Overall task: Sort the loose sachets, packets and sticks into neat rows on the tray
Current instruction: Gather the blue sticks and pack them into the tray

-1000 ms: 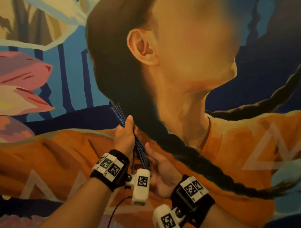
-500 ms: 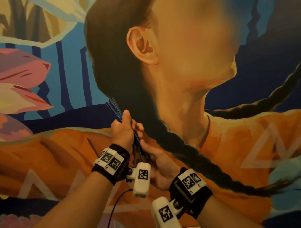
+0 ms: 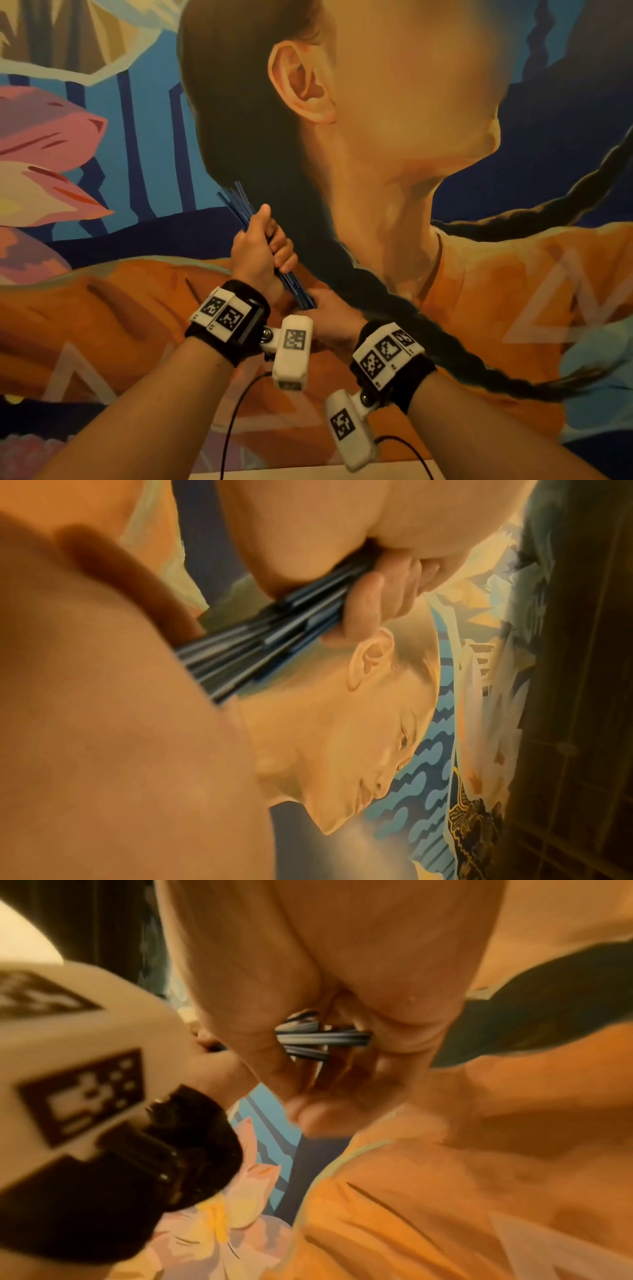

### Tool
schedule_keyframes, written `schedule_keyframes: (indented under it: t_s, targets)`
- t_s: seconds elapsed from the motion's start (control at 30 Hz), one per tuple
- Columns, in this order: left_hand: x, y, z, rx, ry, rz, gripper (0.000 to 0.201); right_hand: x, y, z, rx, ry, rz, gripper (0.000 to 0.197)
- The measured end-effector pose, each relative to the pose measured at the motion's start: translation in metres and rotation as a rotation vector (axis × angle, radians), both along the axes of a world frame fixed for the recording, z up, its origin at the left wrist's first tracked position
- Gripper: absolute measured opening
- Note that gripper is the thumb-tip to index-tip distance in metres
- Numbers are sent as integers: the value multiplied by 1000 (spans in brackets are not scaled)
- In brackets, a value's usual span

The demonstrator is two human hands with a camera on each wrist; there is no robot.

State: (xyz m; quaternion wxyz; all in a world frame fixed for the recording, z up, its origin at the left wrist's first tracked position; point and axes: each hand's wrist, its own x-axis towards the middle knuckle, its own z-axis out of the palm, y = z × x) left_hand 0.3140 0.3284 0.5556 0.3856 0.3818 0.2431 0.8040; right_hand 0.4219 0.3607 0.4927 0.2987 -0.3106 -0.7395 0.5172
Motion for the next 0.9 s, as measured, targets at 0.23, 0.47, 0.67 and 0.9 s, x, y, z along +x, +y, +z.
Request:
schedule_keyframes:
  t_s: [0.23, 0.47, 0.67, 0.9]
  targets:
    - [7, -2, -1, -76, 109, -2, 47, -4, -8, 12, 204, -14, -106, 11]
    - [-3, -11, -1, -22, 178, 120, 49, 4, -16, 7, -564, 390, 100, 19]
    - [8, -22, -15, 5, 266, 85, 35, 1, -16, 17, -742, 581, 210, 37]
    - [2, -28, -26, -110, 352, 63, 37, -10, -35, 19, -659, 591, 240, 22]
